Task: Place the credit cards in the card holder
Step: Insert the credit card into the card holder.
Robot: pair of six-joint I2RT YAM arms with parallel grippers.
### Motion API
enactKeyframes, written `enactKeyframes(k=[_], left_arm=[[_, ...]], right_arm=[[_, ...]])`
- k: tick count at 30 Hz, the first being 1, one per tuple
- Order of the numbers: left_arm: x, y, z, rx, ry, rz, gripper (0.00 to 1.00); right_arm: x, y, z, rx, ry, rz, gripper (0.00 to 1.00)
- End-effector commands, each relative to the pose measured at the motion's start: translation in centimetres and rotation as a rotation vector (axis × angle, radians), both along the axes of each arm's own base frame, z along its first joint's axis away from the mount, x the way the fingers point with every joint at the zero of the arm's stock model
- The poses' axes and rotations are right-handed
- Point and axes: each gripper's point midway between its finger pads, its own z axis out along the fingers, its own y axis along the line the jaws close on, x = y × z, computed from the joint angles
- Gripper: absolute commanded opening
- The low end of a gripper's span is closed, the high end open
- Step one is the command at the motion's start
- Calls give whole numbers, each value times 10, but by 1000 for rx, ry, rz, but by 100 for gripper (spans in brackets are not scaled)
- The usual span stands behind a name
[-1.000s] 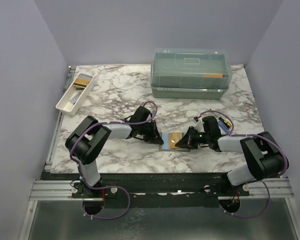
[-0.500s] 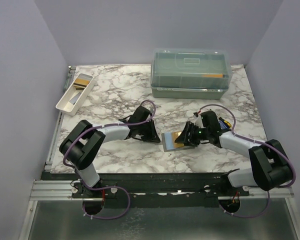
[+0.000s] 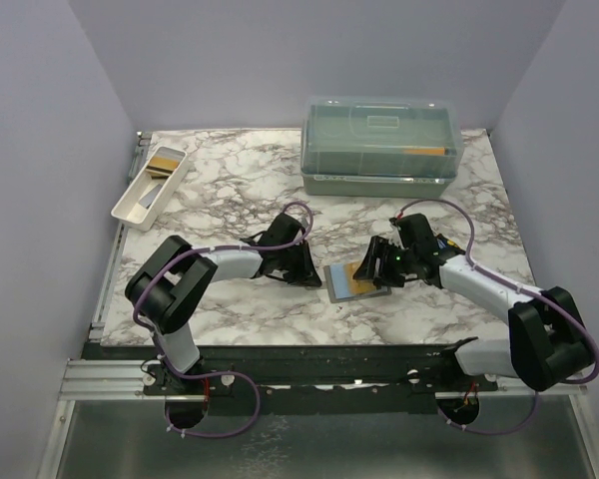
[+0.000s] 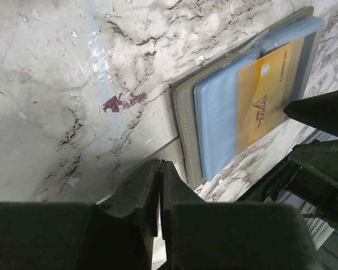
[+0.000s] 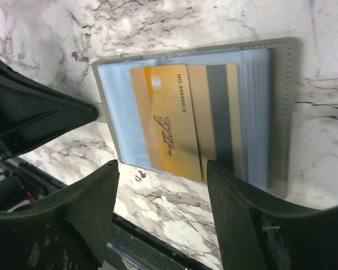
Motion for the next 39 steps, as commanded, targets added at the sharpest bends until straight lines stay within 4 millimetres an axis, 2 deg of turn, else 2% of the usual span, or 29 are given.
enactKeyframes(k=[1, 6, 13, 20, 26, 29, 31, 36, 39], left_arm=[[-5, 8, -21, 58, 28, 1, 10], [-7, 7, -21, 57, 31, -5, 10], [-6, 5, -22, 56, 39, -9, 7], [-6, 4, -26, 59, 51, -12, 6], [-5, 3, -29, 62, 57, -15, 6], [-5, 3, -29, 65, 57, -13, 6], [-5, 4, -29, 66, 55, -9, 6], [-6, 7, -27, 72, 47, -6, 6], [-5, 8, -23, 76, 35, -6, 6]], right_arm=[[-2, -26, -6, -149, 12, -36, 68], [7, -22, -1, -138, -30, -6, 68], [20, -12, -5, -125, -50, 43, 64], [17, 2, -13, -57, -26, 89, 62], [3, 32, -16, 85, 10, 160, 62], [-1, 51, -6, 206, -2, 196, 61], [-3, 57, 0, 259, -8, 207, 62], [-4, 59, 12, 289, -24, 202, 62], [1, 44, 6, 181, -30, 148, 63]])
